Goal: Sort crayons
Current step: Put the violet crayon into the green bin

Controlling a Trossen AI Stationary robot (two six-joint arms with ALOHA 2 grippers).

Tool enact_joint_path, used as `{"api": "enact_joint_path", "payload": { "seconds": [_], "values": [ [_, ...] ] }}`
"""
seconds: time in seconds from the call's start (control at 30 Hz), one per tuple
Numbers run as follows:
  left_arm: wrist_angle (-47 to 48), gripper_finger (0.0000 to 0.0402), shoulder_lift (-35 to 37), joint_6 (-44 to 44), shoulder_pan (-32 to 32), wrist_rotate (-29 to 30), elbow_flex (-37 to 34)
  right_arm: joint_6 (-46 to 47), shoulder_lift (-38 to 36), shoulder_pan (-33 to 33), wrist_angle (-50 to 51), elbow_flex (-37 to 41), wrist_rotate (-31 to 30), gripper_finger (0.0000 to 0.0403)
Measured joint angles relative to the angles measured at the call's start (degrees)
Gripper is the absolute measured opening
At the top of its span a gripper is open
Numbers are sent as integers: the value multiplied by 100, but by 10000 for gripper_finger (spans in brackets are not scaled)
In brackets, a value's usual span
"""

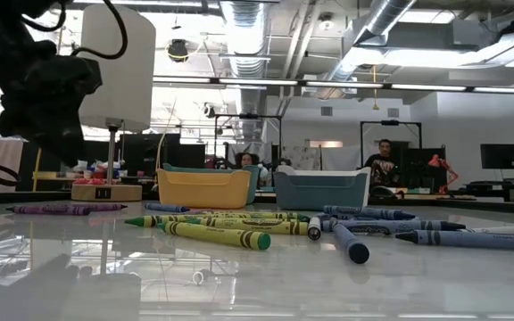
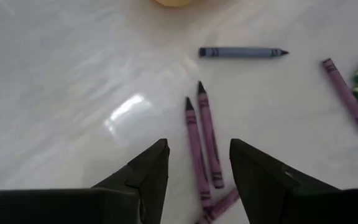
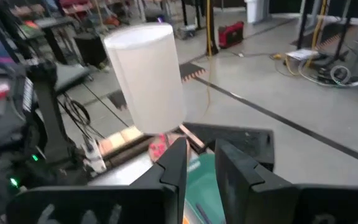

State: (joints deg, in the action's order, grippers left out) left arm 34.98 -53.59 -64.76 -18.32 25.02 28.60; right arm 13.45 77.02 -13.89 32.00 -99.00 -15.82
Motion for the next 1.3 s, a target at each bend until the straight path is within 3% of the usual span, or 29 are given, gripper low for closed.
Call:
{"api": "enact_joint_path", "payload": {
  "seconds": [0.5, 1.03, 1.17, 1.3],
  "values": [
    [-615, 160, -1291, 44, -246, 386, 0, 5, 89, 352, 204, 7, -126, 87],
    [-1088, 158, -2392, 46, -248, -92, 21, -31, 100, 505, 206, 7, -78, 87],
    [-1174, 133, -2548, -10, -246, -191, 28, -47, 100, 604, 209, 7, -76, 87],
    [-1232, 79, -2503, -83, -245, -265, 22, -47, 100, 674, 221, 7, -71, 87]
  ]
}}
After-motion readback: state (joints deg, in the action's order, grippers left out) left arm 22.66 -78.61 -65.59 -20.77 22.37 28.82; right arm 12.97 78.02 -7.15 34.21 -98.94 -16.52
